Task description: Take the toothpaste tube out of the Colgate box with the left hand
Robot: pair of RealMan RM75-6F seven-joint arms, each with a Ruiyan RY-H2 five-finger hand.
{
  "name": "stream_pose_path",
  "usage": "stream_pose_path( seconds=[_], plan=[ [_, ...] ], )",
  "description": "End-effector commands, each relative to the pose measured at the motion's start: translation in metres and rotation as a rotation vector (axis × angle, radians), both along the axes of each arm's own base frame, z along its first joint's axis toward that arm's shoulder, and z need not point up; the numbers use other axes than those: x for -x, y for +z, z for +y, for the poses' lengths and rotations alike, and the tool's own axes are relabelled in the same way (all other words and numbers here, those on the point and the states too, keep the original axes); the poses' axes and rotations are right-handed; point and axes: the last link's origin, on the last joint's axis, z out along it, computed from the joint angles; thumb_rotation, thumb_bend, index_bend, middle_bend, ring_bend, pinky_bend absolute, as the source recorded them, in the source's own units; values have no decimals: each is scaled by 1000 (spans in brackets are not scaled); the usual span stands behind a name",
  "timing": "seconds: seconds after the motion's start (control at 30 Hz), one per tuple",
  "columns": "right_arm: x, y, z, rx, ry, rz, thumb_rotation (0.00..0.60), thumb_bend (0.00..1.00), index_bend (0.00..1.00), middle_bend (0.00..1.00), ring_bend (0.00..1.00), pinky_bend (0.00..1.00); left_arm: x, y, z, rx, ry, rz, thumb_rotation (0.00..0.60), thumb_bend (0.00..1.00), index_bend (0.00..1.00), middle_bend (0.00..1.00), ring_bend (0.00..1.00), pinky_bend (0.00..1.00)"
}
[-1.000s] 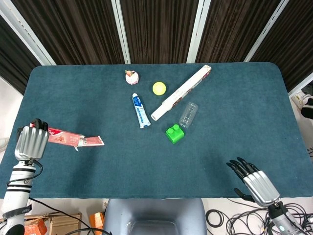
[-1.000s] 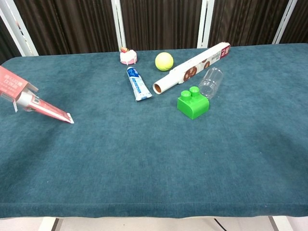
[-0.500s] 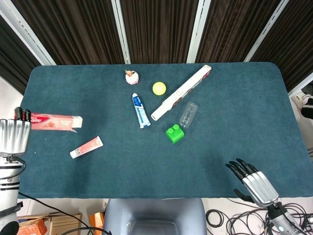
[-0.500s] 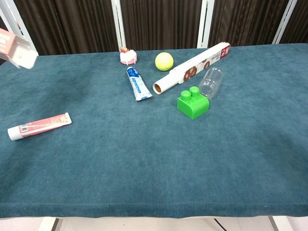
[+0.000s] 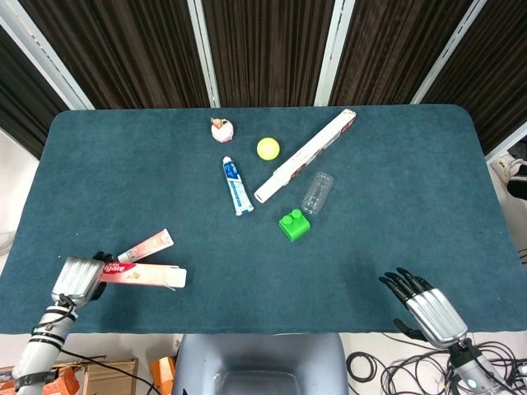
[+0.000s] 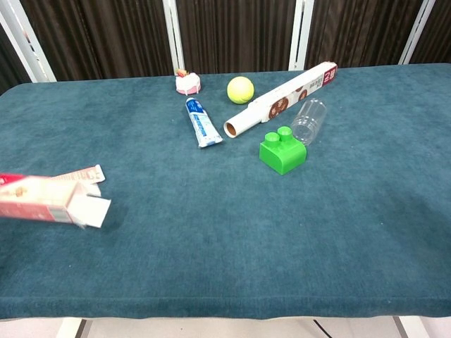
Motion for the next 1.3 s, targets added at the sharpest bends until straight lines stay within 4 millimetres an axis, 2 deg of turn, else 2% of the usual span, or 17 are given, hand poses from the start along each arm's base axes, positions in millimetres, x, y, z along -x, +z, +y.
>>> stream_pose_path(
  seconds=[0.03,0.27,0.33,0.4,0.43,0.47,0.53,0.63,0.67,0.83,0.97,1.07,1.13,1.3],
  plan=[
    [0,0,-1,3,-1,1,600,236,152,125,63,271,16,-24,-2,25,60,-39,600,371,501,553,912,936],
    [0,-1,-1,2,-3,6,600,236,153,125,63,271,24,-28,-2,2,75,-53,600,369,388,453,757,866],
    [0,-1,-1,1,-2,6,600,236,154,125,63,271,26,-28,-3,-2,81,-48,600,356,321,398,673,850],
    [0,-1,-1,1,0,5,600,236,154,125,63,271,27,-26,-4,-12,87,-44,600,322,167,253,488,764],
    [0,-1,-1,1,0,5,600,236,154,125,63,271,26,-24,-5,-19,80,-45,600,298,83,152,372,686],
    [0,-1,-1,0,0,5,600,236,154,125,63,271,25,-21,-6,-25,72,-50,600,283,41,94,297,628],
    [0,-1,-1,0,0,5,600,236,154,125,63,271,25,-20,-6,-29,67,-52,600,258,5,32,186,535],
    [0,-1,-1,1,0,5,600,236,155,125,63,271,23,-15,-7,-47,46,-59,600,227,0,0,41,390],
    [0,0,-1,3,-1,4,600,236,155,125,63,271,20,-5,-9,-78,15,-64,600,219,0,0,7,347],
    [-2,3,0,20,0,-19,600,236,155,125,63,271,11,32,-26,-156,-44,-107,600,215,0,0,0,318],
    [-2,6,0,60,6,-46,600,236,154,125,63,271,5,61,-40,-294,-193,-204,600,222,0,0,0,257],
    [-2,9,1,96,0,-61,600,236,148,124,63,252,12,66,-54,-354,-236,-255,600,222,0,0,0,219],
    [-2,10,2,121,-4,-70,600,236,140,124,62,221,18,65,-63,-342,-205,-301,600,222,0,0,0,207],
    [-3,11,4,189,-5,-87,600,236,128,123,42,177,23,68,-70,-282,-170,-304,600,221,0,0,0,198]
  ],
)
